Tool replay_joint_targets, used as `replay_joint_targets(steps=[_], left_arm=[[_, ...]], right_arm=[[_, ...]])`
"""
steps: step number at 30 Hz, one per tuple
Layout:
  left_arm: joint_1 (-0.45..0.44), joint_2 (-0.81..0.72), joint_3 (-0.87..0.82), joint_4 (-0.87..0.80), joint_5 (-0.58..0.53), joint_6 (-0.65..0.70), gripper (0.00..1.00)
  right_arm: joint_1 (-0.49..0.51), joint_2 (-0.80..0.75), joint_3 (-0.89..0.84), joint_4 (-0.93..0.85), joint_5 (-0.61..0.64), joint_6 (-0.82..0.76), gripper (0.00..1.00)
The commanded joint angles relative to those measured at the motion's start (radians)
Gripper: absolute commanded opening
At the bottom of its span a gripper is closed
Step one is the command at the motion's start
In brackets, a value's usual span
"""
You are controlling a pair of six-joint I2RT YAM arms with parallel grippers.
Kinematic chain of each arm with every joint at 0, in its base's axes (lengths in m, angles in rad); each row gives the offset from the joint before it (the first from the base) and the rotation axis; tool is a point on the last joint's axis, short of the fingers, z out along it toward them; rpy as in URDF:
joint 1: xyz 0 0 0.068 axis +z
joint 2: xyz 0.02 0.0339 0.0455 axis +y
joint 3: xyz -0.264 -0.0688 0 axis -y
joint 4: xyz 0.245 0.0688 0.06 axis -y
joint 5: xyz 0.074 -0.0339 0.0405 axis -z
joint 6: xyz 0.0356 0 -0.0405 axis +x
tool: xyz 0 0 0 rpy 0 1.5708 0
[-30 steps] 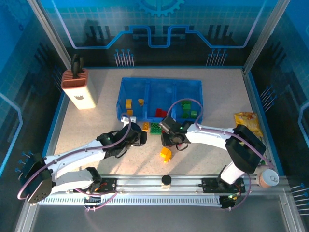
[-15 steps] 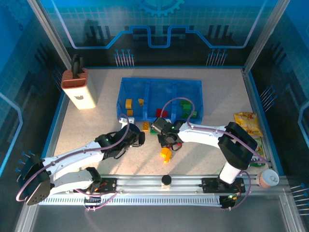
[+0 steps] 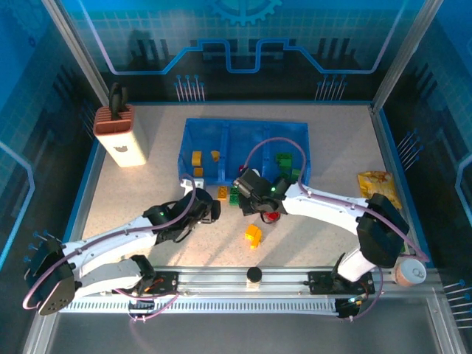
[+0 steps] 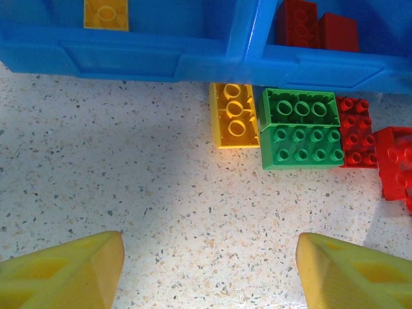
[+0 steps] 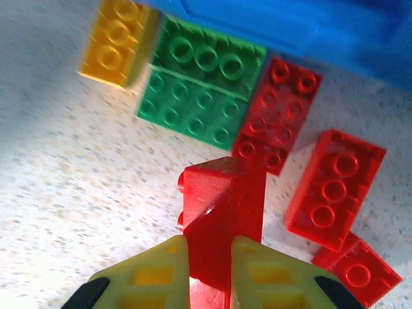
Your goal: Sort the legos into containers by color
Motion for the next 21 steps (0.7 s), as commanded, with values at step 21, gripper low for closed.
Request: replay_joint_targets(steps=[21], left_arm=[[0.004, -0.084, -0.057, -0.024, 0.002, -0.021, 0.71]], right_arm=[[-0.245, 0.309, 0.486, -0.056, -0.062, -0.109, 0.43]])
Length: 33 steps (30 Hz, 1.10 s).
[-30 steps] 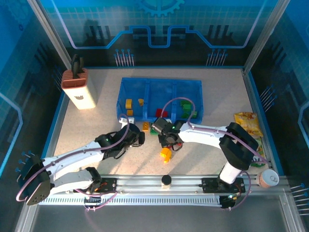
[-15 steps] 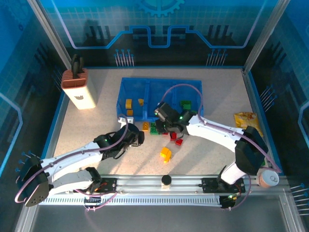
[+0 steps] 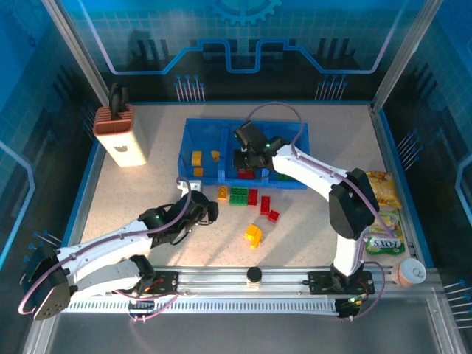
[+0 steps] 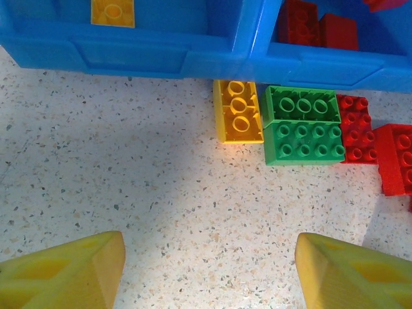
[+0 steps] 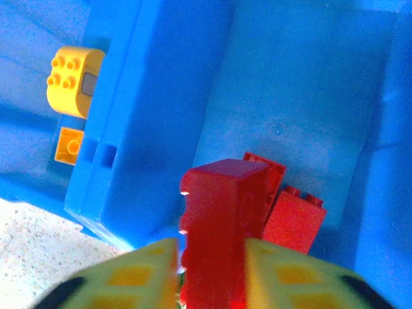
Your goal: Sort the legos into containers by color
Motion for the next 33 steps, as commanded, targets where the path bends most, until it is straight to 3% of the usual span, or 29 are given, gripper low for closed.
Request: replay_joint_targets(steps=[1, 4, 11, 22, 27, 33], left_arm=[[0.005, -0.017, -0.019, -0.017, 0.003, -0.022, 0.71], [0.005, -0.011, -0.022, -0.013, 0.013, -0.024, 0.71], [0.006, -0.006, -0.022, 0.003, 0.016, -0.023, 0.72], [0.052, 0.049, -0.037, 0.088, 0.085, -0.030, 0.72], [0.066, 0.089, -0.023, 0.115, 0.109, -0.024, 0.72], [0.068, 0.098, -0.011, 0.101, 0.111, -0.019, 0.72]], right_arm=[[-0.001, -0.007, 0.050, -0.037, 0.030, -0.003, 0.49], [0.013, -0.029, 0.041, -0.036, 0.048, -0.007, 0.54], [0.041, -0.154, -0.096, 0.004, 0.069, -0.008, 0.57], [0.083, -0.378, -0.502, 0.031, 0.129, 0.085, 0.61], [0.080, -0.395, -0.613, 0.074, 0.120, 0.120, 0.65], [0.084, -0.315, -0.590, 0.068, 0.091, 0.132, 0.68]])
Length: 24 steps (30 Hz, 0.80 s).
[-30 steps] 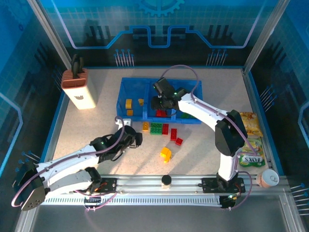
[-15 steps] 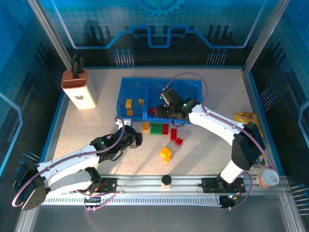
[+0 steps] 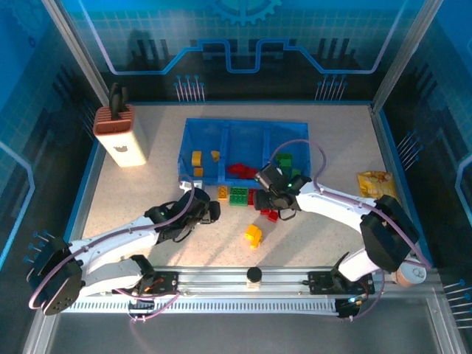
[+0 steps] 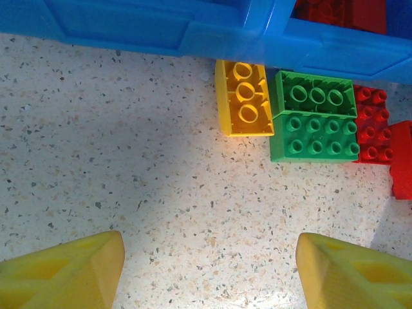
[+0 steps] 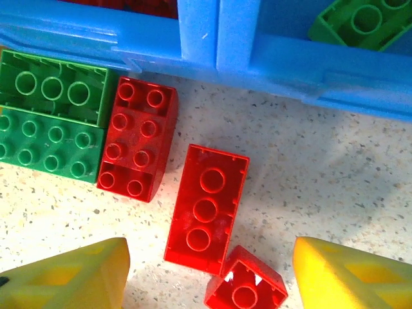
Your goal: Sort the legos into containers by color
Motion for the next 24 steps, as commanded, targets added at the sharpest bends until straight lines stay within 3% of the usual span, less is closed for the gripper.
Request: replay_joint_targets(steps=[1, 6, 16, 24], left_arm=[[0.007, -0.001, 0.008, 0.010, 0.015, -0.002, 0.72], [0.008, -0.017, 0.000, -0.006, 0.005, -0.003, 0.72], [0.012, -0.014, -0.003, -0.003, 0.003, 0.001, 0.72], [0.021, -0.008, -0.025, 0.018, 0.011, -0.001, 0.71]], right_arm=[[0.009, 0.060, 0.028, 0.002, -0.003, 0.034, 0.68], [0.009, 0.140, 0.062, -0.027, 0.007, 0.048, 0.63], [0.009, 0.220, 0.096, 0.007, -0.019, 0.033, 0.45], [0.040, 0.185, 0.088, -0.033, 0.007, 0.054, 0.32]])
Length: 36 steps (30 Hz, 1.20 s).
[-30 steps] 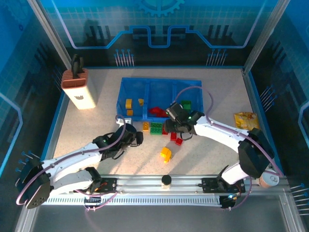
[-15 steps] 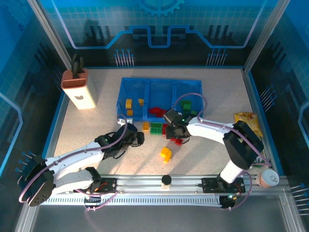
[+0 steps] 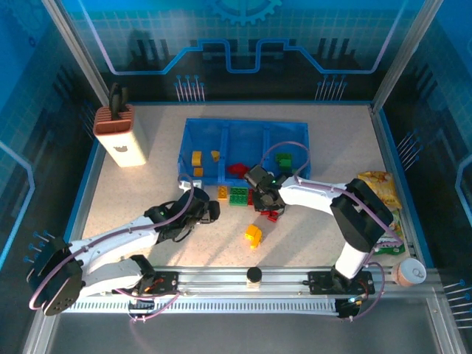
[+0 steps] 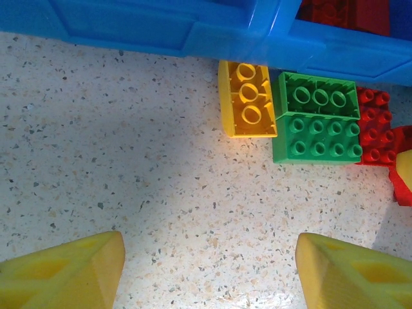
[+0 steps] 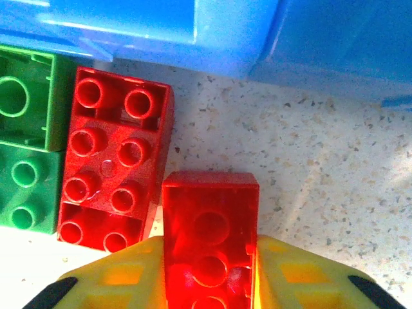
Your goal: Sort the legos into containers by color
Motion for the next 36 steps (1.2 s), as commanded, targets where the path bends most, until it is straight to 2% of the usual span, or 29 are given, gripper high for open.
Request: replay_joint_targets(steps=[1, 6, 11, 20, 23, 24, 27, 36], left_arm=[[0.009, -0.004, -0.022, 0.020, 0.007, -0.001, 0.71], [0.013, 0.011, -0.020, 0.044, 0.013, 0.002, 0.71], [0.014, 0.015, -0.014, 0.049, 0.025, 0.002, 0.70], [0.015, -0.097, -0.035, -0.021, 0.004, 0.000, 0.70], [0.017, -0.142, -0.053, -0.046, -0.008, -0.001, 0.70], [0.018, -0.154, -0.056, -0.055, -0.011, -0.003, 0.70], [0.021, -0.186, -0.072, -0.069, -0.018, -0.004, 0.70], [0.028, -0.162, -0.087, -0.015, 0.007, -0.010, 0.70]], right_arm=[[0.033, -0.032, 0.011, -0.050, 0.014, 0.020, 0.32], [0.072, -0.100, 0.054, -0.101, 0.064, 0.026, 0.32], [0.057, -0.111, 0.151, -0.127, 0.099, -0.020, 0.32], [-0.068, 0.105, 0.452, -0.169, 0.022, -0.144, 0.34], [-0.085, 0.177, 0.532, -0.201, 0.023, -0.160, 0.39], [-0.086, 0.188, 0.549, -0.213, 0.029, -0.160, 0.45], [-0.070, 0.170, 0.540, -0.202, 0.043, -0.157, 0.58], [0.009, 0.011, 0.323, -0.126, 0.088, -0.090, 0.55]])
